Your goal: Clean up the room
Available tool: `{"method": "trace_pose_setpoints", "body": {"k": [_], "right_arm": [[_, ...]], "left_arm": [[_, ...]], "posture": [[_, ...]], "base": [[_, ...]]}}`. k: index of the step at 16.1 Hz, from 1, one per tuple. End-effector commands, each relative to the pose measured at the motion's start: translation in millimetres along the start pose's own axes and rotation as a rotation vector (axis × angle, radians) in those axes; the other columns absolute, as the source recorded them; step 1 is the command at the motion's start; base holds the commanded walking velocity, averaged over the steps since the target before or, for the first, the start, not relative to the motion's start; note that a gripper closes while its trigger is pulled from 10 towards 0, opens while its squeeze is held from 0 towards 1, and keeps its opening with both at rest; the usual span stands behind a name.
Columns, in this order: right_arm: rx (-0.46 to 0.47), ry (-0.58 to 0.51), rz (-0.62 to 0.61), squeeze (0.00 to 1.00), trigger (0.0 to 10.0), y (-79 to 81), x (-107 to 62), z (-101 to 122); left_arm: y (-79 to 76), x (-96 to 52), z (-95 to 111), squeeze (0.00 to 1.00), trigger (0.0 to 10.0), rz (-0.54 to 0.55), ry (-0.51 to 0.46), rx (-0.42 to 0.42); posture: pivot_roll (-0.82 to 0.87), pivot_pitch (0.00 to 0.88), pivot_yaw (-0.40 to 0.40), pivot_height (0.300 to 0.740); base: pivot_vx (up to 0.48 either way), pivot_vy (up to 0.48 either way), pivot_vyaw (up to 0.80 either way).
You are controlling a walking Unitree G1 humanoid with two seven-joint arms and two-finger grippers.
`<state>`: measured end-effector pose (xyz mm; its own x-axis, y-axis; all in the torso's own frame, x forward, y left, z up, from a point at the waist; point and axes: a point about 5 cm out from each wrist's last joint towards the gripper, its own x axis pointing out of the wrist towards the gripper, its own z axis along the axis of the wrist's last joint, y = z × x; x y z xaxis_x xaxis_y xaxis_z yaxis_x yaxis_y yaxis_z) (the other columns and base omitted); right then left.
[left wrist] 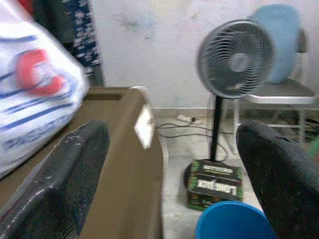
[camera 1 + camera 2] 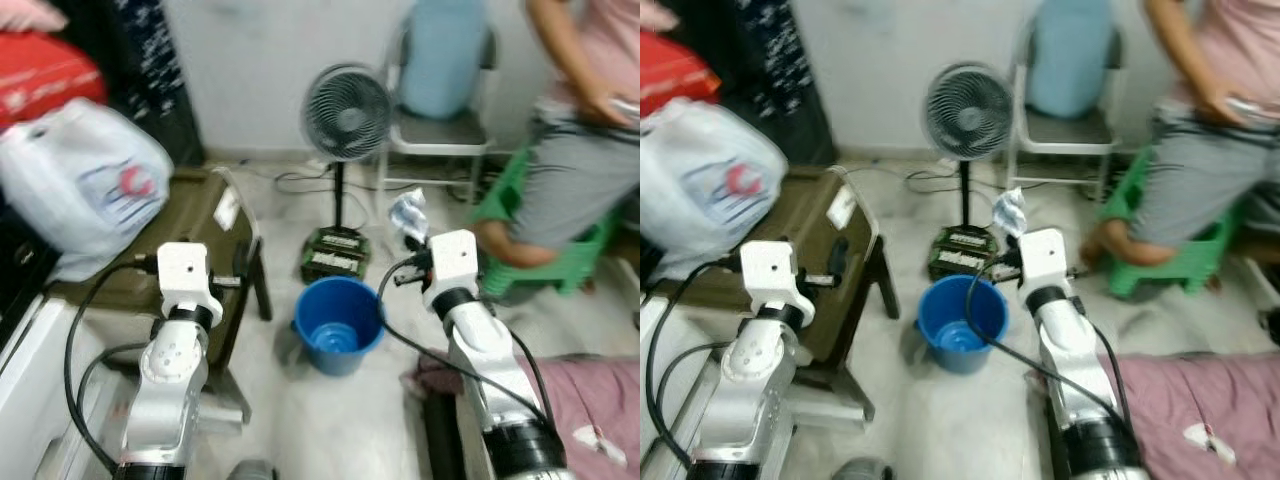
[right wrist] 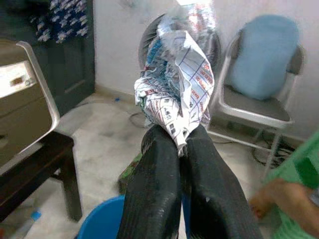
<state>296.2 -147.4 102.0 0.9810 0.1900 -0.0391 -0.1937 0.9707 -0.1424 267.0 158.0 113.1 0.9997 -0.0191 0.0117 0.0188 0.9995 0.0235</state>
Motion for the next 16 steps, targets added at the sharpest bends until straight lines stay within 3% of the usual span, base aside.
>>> {"method": "trace_pose_setpoints", "body": {"k": [1,4,7,16], "right_arm": [[0.007,-0.017,0.012,0.00,10.0,3.8,2.3,4.0],[0.008,-0.018,0.014,0.00,10.0,4.3,2.0,4.0],[0.020,-0.016,0.008,0.00,10.0,4.3,1.7,3.5],[0.044,-0.016,0.002,0.00,10.0,3.5,1.9,4.0]], "left_arm": [[2.1,-0.5,0.4,0.00,10.0,0.000,-0.001,-0.005],[0.9,-0.6,0.6,0.00,10.0,-0.008,-0.001,-0.008],[-2.0,-0.8,3.5,0.00,10.0,-0.043,-0.024,-0.020],[-2.5,-1.2,4.4,0.00,10.0,-0.055,-0.025,-0.029]], "posture": [[0.02,0.000,-0.019,0.740],[0.03,0.000,-0.020,0.740],[0.02,0.000,-0.014,0.740],[0.02,0.000,-0.010,0.740]], "base": [[0.000,0.000,0.80],[0.000,0.000,0.53],[0.000,0.000,0.00],[0.307,0.000,0.00]]}}
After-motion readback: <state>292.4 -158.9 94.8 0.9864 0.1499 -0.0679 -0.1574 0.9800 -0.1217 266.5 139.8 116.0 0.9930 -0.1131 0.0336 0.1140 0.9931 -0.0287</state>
